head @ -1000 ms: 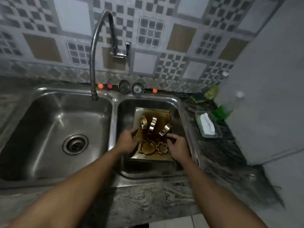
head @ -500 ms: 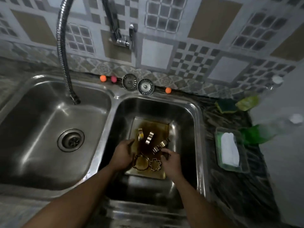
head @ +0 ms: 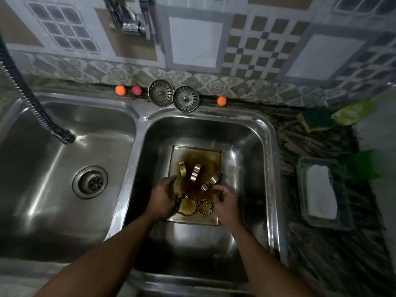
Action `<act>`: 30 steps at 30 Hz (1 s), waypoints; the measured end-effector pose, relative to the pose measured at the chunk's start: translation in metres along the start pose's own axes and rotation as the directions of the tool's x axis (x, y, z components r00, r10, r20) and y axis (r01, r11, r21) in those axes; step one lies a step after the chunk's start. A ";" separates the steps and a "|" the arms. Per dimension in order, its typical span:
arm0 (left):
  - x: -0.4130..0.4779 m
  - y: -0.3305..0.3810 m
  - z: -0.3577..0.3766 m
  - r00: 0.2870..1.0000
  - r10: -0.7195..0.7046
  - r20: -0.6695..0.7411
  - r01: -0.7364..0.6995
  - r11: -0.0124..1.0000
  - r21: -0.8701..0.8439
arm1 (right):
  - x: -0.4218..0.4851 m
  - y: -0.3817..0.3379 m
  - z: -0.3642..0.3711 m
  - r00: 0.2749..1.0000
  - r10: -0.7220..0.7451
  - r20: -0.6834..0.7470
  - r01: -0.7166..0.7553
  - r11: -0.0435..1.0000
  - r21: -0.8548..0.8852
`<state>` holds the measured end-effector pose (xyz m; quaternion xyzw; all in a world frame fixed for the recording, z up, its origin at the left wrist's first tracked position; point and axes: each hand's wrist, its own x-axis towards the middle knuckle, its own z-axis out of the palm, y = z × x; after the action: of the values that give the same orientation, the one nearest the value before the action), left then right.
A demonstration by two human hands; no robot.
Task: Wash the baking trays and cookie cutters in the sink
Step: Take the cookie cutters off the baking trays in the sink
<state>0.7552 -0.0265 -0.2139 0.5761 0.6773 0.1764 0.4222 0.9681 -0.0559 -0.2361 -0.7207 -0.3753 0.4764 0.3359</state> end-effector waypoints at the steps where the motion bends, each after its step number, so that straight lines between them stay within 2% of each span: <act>1: 0.002 -0.001 0.001 1.000 0.004 -0.006 -0.004 1.000 -0.003 | 0.001 0.000 0.001 1.000 0.004 0.003 -0.004 1.000 0.007; 11: 0.011 -0.015 0.004 1.000 0.006 -0.007 -0.006 1.000 0.005 | -0.002 -0.003 0.006 0.998 0.059 0.030 -0.059 0.998 0.003; 30: 0.013 -0.028 0.010 1.000 0.016 0.003 -0.016 0.999 0.029 | -0.002 -0.003 0.010 0.999 0.035 0.036 -0.035 0.999 -0.014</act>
<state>0.7455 -0.0247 -0.2453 0.5876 0.6747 0.1693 0.4134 0.9576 -0.0543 -0.2359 -0.7208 -0.3719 0.4925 0.3157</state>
